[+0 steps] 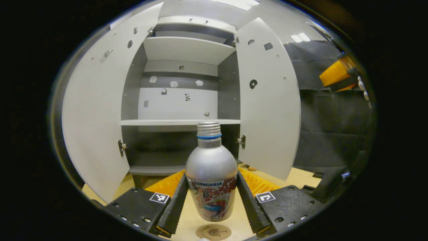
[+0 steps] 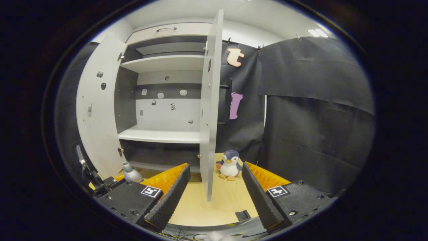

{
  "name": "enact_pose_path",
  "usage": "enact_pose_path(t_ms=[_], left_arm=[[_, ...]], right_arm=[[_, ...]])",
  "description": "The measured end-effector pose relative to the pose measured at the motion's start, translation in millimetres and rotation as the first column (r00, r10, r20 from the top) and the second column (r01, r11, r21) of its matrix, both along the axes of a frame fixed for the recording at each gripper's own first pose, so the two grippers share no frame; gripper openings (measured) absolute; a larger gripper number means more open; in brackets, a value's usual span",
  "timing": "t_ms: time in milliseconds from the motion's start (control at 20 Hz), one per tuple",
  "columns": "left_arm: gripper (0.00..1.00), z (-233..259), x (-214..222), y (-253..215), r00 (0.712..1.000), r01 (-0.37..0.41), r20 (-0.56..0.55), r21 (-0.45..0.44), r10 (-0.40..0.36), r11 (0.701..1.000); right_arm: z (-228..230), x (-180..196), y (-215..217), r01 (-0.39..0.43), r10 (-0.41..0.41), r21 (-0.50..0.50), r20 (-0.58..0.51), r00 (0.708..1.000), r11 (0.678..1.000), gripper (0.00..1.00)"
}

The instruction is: Grasp the bottle in the cabinet with the left hand and place it on the coaster, then close the right door with the right hand and the left door with the left hand.

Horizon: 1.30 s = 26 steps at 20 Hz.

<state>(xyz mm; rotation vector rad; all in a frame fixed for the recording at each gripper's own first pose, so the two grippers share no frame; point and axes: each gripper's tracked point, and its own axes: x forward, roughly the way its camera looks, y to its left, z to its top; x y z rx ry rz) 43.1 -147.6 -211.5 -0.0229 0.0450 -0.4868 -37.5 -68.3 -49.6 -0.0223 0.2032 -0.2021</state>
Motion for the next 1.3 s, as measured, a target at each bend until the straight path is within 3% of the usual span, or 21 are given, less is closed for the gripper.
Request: enact_pose_path(t_ms=[100,450,750,950,1100,1300], left_arm=[[0.82,-19,-9,-1,0.999,0.016,0.040,0.025,-0.017,1.000],[0.75,-91,-22,-2,0.999,0.039,-0.024,0.053,-0.038,0.998],[0.82,-120,-25,-4,0.998,0.058,-0.031,0.066,-0.056,0.996],[0.81,-118,-30,-6,0.997,0.071,-0.004,0.074,-0.071,0.995],[0.98,-108,-31,-3,0.999,0.053,0.007,0.077,-0.054,0.996],[0.98,-64,-31,0,0.997,0.038,0.059,0.061,-0.042,0.997]], right_arm=[[-4,-1,1,-0.003,0.003,-0.011,-0.018,1.000,1.000,1.00],[-12,-4,10,-0.025,0.023,-0.034,-0.058,0.998,0.999,1.00],[-8,-8,14,-0.040,0.037,-0.057,-0.049,0.998,0.998,1.00],[-9,-12,13,-0.037,0.035,-0.052,-0.052,0.998,0.998,1.00],[-13,-16,13,-0.036,0.033,-0.050,-0.058,0.998,0.998,1.00],[-13,-19,12,-0.033,0.032,-0.034,-0.046,0.998,0.999,1.00]])
